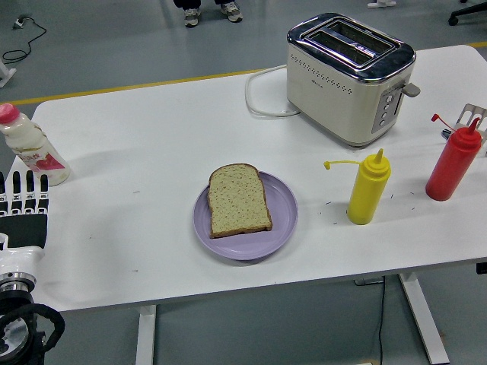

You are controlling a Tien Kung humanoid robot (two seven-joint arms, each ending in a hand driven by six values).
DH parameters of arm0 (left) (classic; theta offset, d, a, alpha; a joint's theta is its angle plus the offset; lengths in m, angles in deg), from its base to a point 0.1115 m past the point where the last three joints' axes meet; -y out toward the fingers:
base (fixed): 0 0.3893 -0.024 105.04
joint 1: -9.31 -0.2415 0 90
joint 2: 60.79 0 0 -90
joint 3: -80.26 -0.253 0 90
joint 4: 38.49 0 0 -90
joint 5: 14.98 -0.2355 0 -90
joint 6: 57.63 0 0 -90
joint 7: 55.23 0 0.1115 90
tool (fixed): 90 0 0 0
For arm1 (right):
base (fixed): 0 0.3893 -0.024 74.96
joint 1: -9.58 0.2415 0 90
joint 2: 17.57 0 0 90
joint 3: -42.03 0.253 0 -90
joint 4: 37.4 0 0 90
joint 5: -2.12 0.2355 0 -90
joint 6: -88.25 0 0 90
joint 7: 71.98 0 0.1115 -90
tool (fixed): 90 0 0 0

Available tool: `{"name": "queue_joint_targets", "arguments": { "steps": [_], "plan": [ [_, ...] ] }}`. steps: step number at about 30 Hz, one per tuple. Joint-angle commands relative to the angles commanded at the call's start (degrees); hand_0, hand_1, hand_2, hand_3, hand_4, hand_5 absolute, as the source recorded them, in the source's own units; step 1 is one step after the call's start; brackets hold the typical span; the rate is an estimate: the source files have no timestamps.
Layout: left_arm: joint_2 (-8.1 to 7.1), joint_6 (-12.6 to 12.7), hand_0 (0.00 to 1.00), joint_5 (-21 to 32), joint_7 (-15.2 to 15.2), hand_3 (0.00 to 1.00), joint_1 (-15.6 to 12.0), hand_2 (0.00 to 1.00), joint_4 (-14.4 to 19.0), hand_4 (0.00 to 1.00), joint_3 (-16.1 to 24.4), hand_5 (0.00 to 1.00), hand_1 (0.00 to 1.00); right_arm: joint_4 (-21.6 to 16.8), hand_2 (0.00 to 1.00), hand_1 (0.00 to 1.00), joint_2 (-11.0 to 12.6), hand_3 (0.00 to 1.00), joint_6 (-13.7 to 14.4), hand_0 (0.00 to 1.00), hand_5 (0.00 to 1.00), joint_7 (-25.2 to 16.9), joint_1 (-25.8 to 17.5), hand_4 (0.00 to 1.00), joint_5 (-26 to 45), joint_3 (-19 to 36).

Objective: Pick up the cup,pour liquid into bread,place the cup on the desk

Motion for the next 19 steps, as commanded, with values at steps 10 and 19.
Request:
{"name": "queue_joint_targets", "arguments": {
  "steps": [10,19],
  "plan": [
    [0.0,0.04,0.859,-0.04,-0.22,0.866,0.06,0.933,0.04,0.717,0.14,0.998,0.87,0.2,0.789,0.786,-0.22,0.805,0.08,0.852,0.549,0.03,0.16,0.537,0.16,0.15],
    [0.0,0.01,0.859,-0.06,-0.22,0.866,0.18,0.934,0.04,0.716,0.22,0.998,0.87,0.16,0.79,0.785,-0.31,0.805,0.06,0.852,0.55,0.05,0.29,0.54,0.02,0.35]
  ]
}}
